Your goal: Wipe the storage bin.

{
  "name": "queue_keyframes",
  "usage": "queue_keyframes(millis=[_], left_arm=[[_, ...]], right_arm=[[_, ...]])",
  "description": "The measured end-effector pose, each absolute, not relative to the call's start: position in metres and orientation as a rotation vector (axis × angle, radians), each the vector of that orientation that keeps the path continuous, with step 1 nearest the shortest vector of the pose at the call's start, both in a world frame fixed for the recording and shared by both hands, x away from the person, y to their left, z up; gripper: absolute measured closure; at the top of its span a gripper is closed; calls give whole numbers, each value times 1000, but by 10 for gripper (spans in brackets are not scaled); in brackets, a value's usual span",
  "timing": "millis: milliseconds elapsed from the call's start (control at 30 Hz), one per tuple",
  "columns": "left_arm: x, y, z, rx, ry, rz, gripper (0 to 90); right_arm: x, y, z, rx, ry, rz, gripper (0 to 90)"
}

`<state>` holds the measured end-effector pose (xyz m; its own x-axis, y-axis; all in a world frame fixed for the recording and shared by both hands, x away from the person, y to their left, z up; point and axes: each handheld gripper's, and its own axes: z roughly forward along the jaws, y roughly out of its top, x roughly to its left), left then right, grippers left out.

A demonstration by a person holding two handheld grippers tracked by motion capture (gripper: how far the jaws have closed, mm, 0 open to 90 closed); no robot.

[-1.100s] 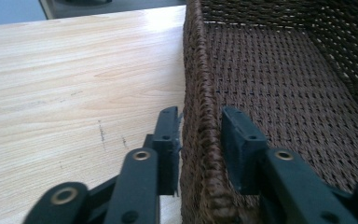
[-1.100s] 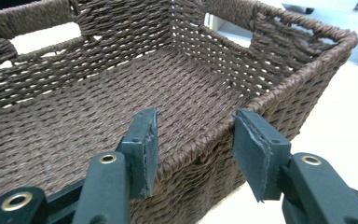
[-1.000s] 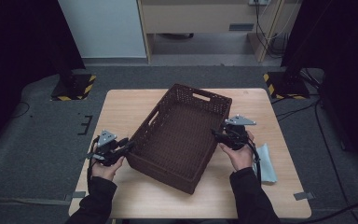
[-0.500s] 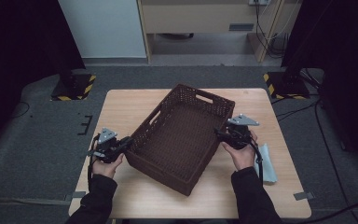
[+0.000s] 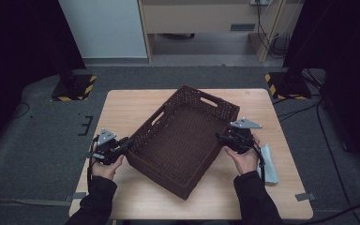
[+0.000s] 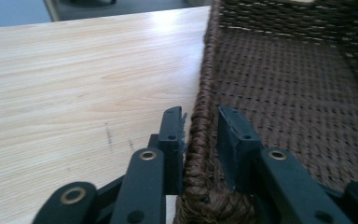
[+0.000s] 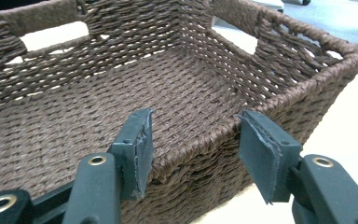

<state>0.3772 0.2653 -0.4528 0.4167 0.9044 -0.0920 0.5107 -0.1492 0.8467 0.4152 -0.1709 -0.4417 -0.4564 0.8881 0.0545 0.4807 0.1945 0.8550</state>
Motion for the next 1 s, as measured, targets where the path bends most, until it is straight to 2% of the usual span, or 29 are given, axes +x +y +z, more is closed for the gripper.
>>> queue_keyframes(millis=[100,367,533,733,900,933,1000], left_arm=[[382,267,-452,1799,1225,551,749],[389,268,-452,1799,1249,591,705],[381,270,-449,1776,1253,605,590],[370,266,-444,1791,1218,643,524],[376,266,-446,1772,1257,653,573],[378,267,-446,1765,1271,659,639],[383,269,-447,1756,1281,627,672]], right_arm=[[413,-173,-437,1257,2028,1177,481],[428,-179,-439,1276,1991,1146,453],[426,-182,-443,1302,1971,1175,466],[410,-181,-439,1276,1990,1148,480],[402,-184,-437,1265,2007,1147,473],[403,-185,-436,1276,2012,1156,470],[405,-187,-435,1276,1996,1155,462]])
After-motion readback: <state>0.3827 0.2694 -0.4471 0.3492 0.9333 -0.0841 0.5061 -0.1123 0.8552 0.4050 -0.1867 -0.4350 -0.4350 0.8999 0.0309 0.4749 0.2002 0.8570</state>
